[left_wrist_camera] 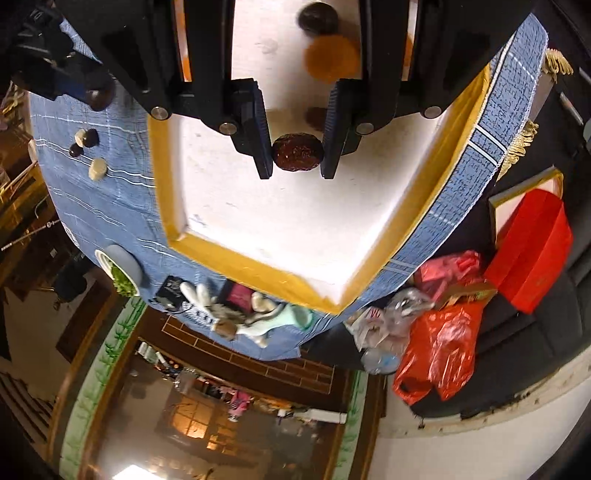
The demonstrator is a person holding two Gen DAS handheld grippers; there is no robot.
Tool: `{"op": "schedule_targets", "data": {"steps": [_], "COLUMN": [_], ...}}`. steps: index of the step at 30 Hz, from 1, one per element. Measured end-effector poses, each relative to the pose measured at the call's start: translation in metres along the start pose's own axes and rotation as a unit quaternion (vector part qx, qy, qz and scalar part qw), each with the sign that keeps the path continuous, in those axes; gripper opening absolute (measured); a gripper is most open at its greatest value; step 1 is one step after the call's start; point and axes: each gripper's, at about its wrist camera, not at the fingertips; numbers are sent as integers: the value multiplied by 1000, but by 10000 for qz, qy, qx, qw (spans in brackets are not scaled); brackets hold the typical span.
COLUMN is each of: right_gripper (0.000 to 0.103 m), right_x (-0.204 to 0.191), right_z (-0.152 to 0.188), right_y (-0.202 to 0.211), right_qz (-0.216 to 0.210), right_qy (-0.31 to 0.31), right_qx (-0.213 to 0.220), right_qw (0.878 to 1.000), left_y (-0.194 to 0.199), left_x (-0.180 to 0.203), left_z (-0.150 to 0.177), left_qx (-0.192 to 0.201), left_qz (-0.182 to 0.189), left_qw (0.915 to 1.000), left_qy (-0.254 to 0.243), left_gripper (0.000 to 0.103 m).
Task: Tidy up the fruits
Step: 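Carry the date and chocolate over the yellow tray and open both tools, then grasp a white cylindrical piece with the right tool while the left tool grasps a dark chocolate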
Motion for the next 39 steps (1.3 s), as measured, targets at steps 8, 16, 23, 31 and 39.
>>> {"op": "schedule_targets", "data": {"steps": [8, 16, 23, 31, 39], "right_gripper": [35, 49, 52, 52, 55], "right_x": [-18, -5, 18, 96, 163], "right_z": [-26, -21, 18, 87, 109], "right_y": [-58, -39, 4, 71, 111], "right_qz": [-24, 55, 193, 983, 1290], "right_qy": [-67, -458, -684, -1242, -1938], "right_qx": [-380, -146, 111, 312, 581], "right_qw": [9993, 9988, 9974, 9869, 9708], "left_y": [5, 36, 65, 67, 41], "left_x": [-26, -24, 3, 63, 123], "left_z": [6, 22, 45, 68, 85], "left_qx": [10, 189, 264, 38, -397], "left_qz": [391, 717, 1110, 1359, 1366], "left_qw": [9990, 9970, 9935, 9896, 9841], "left_qy": [209, 230, 43, -478, -1059], "left_gripper": [60, 67, 74, 78, 78]}}
Point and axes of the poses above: each gripper's, at about its wrist camera, not at the fingertips, and y roughly against the way its jaws point, x to its right, z to its underside, and after that the axes turned 10 degrees about -x, right-handed
